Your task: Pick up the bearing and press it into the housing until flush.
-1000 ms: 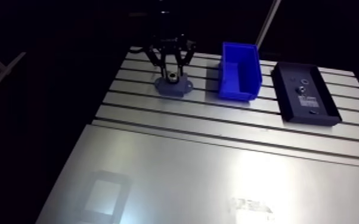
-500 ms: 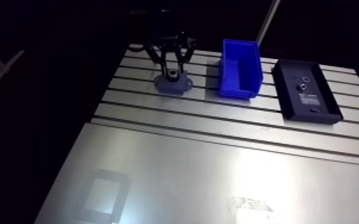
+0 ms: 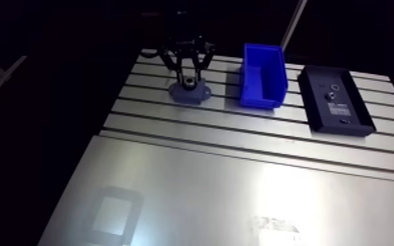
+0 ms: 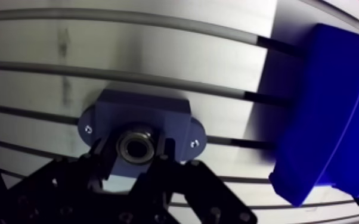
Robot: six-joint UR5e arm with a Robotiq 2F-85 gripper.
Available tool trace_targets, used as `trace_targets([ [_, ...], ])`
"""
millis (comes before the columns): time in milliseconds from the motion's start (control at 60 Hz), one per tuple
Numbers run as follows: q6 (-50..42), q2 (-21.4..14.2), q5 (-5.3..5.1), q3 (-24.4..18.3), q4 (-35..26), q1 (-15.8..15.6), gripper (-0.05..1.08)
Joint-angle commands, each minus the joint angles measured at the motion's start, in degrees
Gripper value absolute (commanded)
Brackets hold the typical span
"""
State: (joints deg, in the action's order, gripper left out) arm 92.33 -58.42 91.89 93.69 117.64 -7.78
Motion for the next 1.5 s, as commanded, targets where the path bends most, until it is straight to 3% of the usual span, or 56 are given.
trace_targets([
  [17,0.00,-0.15,0.00,0.06,-0.08,-0.13,0.73],
  [1500,0.17,-0.24,0.00,0.82,0.01,-0.04,0.73],
])
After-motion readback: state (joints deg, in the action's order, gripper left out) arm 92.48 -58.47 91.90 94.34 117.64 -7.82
